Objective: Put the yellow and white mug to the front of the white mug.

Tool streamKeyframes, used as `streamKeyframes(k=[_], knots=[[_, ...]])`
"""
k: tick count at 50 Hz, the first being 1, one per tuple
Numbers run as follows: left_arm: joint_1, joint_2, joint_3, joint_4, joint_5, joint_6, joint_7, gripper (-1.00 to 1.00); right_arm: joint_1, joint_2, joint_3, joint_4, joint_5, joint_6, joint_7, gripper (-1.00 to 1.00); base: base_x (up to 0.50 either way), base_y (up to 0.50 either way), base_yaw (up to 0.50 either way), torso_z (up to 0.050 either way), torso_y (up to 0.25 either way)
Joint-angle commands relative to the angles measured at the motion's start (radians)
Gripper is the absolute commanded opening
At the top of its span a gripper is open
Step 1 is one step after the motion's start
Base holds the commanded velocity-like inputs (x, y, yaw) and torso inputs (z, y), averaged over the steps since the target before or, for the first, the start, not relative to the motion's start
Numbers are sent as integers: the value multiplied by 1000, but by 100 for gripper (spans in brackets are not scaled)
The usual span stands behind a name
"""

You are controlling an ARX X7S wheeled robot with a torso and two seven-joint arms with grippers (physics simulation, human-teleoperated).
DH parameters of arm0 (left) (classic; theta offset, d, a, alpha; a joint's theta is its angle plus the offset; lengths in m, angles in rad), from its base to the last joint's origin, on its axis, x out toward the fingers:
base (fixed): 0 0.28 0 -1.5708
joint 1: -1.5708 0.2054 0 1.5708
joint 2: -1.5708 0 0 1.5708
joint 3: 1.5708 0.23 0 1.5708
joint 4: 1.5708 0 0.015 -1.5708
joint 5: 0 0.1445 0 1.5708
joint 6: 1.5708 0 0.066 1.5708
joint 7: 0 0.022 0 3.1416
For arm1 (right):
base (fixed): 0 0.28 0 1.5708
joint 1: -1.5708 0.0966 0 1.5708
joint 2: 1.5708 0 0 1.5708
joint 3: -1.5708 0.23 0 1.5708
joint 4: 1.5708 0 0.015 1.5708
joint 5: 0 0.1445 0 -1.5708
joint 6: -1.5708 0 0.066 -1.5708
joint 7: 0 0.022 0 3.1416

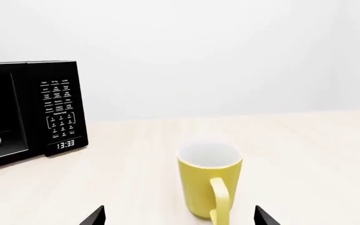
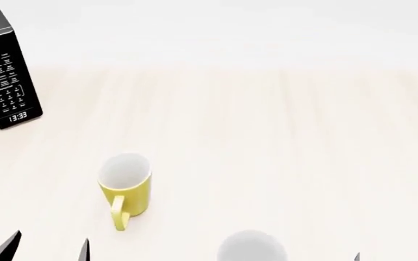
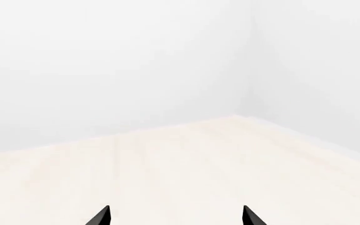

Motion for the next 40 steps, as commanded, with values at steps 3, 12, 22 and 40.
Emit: streamKeyframes(k=[3, 12, 22, 40], knots=[[-11, 2, -25, 0, -111, -35, 17, 100, 4, 11, -15, 12, 21, 19, 2, 100, 490, -194, 0, 0, 0], [-16, 0, -33, -4, -158, -54, 17, 100, 14, -1, -23, 22, -33, 45, 57, 100, 273, -220, 0, 0, 2], [-62, -8, -35, 3, -217, -227, -27, 100, 18, 1, -35, 4, -31, 87, 81, 100, 0, 0, 0, 0, 0], [-54, -38, 48, -12, -117, -172, -38, 100, 21, 13, -65, 24, -34, 64, 79, 100, 0, 0, 0, 0, 0]])
